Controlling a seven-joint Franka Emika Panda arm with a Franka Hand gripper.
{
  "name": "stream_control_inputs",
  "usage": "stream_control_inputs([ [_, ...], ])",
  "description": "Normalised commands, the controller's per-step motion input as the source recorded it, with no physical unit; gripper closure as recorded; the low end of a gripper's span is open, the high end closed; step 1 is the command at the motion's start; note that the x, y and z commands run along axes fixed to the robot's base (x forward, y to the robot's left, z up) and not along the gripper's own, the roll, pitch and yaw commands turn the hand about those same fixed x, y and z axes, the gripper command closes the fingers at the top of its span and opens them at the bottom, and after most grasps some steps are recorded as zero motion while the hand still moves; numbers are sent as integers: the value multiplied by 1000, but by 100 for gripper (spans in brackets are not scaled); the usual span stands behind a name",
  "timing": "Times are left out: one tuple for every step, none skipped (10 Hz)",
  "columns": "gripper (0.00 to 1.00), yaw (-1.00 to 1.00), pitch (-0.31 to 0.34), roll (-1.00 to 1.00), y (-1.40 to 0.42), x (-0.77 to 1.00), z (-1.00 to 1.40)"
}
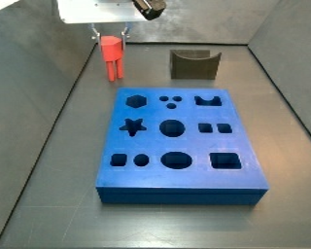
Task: Pick up the 3 prong object. Move to above the board. Insert the 3 prong object.
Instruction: Pick up the 3 prong object, then move to above the board.
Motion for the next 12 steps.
stream_control_inputs([
  [100,0,0,0,0,0,0],
  [100,0,0,0,0,0,0],
  [100,0,0,0,0,0,0],
  [100,138,-62,-207,-107,-51,1000],
  [100,173,-57,-214,-121,-41,1000],
  [100,146,-24,-217,-116,-42,1000],
  [100,120,-10,-218,-109,-41,1000],
  [100,54,10,-199,-101,-41,1000],
  [100,33,13,-190,-98,-43,1000],
  [100,7,12,-176,-90,-43,1000],
  [100,-3,11,-172,-86,-43,1000],
  [100,-4,12,-173,-83,-42,1000],
])
